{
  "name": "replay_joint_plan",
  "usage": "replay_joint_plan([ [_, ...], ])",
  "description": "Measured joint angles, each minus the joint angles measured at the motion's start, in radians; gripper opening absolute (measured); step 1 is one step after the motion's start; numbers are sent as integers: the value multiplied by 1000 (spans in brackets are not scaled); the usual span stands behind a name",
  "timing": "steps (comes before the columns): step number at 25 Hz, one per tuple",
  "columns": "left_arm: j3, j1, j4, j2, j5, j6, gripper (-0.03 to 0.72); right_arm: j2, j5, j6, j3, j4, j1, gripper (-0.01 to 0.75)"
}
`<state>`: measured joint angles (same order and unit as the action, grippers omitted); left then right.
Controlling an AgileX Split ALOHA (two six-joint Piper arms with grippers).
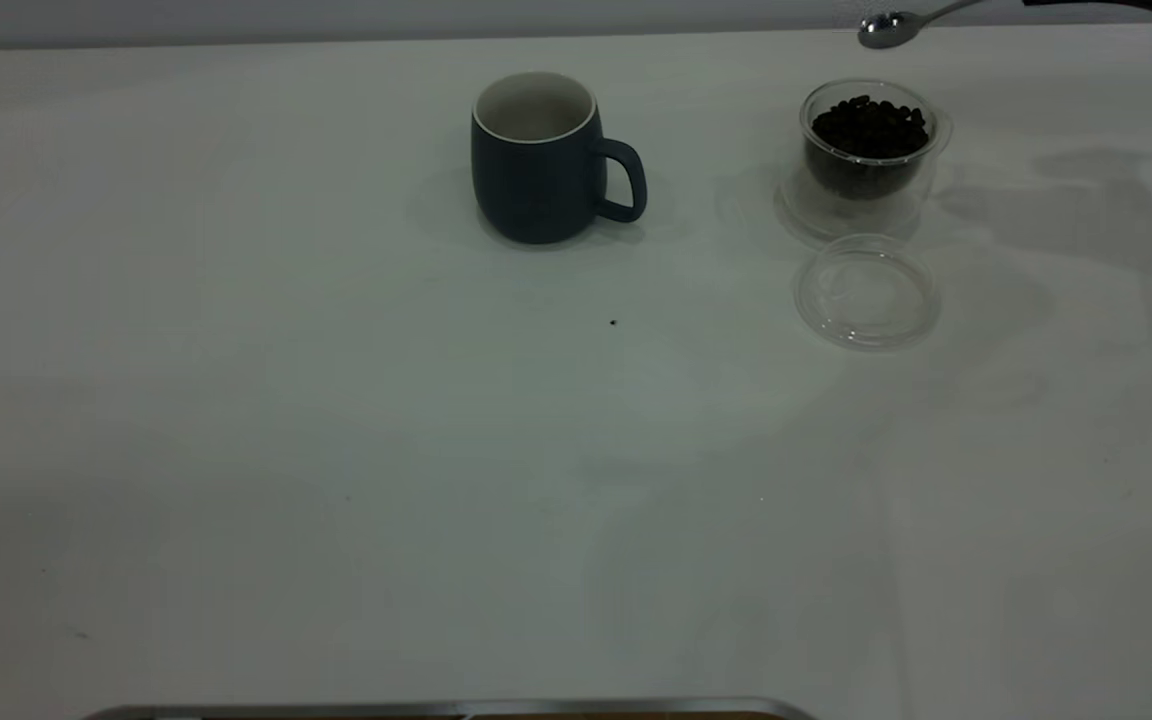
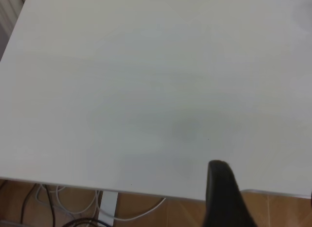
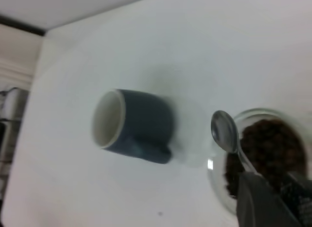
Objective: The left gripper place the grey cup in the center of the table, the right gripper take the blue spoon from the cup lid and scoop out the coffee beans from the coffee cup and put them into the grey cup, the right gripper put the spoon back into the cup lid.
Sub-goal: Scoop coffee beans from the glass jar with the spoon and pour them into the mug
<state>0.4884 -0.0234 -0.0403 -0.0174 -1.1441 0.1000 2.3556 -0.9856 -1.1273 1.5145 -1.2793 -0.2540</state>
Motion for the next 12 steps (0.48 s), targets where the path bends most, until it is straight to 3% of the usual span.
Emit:
replay_joint_plan([
  [12,0,0,0,0,0,0,489,75,98,21,12,48,17,92],
])
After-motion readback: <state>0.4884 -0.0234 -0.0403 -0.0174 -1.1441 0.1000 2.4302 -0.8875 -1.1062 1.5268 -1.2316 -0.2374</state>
